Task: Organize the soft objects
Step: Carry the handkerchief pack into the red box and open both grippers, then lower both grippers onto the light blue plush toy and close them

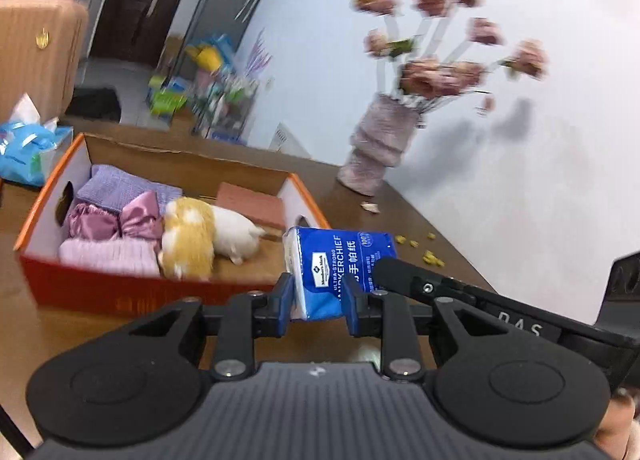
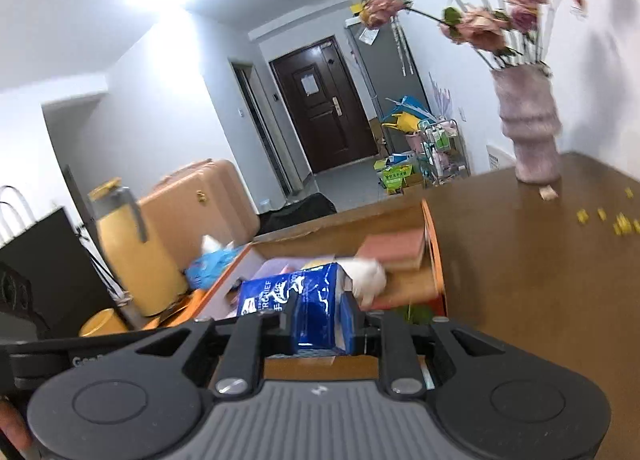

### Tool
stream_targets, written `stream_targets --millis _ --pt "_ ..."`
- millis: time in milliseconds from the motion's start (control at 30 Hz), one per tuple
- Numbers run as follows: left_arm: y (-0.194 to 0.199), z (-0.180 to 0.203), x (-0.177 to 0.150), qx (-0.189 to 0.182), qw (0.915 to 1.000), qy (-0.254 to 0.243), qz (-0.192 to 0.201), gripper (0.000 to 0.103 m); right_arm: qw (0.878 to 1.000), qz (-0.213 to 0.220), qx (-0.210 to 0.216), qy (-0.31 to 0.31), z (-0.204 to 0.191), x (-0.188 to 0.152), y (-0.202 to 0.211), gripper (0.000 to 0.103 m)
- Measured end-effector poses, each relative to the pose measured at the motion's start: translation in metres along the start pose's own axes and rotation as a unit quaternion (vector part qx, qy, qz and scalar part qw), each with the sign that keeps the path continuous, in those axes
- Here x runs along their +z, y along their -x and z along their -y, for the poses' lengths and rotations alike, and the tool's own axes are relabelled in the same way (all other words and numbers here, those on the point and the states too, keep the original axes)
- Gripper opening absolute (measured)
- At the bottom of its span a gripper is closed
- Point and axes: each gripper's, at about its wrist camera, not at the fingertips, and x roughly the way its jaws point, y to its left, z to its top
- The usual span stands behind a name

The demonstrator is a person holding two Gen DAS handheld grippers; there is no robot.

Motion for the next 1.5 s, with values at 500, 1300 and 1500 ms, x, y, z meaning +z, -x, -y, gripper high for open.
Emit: stream_targets --millis 500,1300,1500 --pt "-0.119 -0.069 0.025 0.064 0.9898 0.031 -0.124 0.027 0.983 -0.173 -0.060 0.026 0.031 0.012 -0.182 0.019" --pt "0.115 0.006 0.002 0.144 0.9815 -0.119 0.043 0.069 0.996 -0.021 -0.037 0.083 -0.010 0.053 0.036 0.039" --pt "0.150 0.020 -0.103 0.143 0.9764 -0.152 0.056 0.074 0.995 0.000 -0.010 0.095 -0.026 -0.030 0.087 0.045"
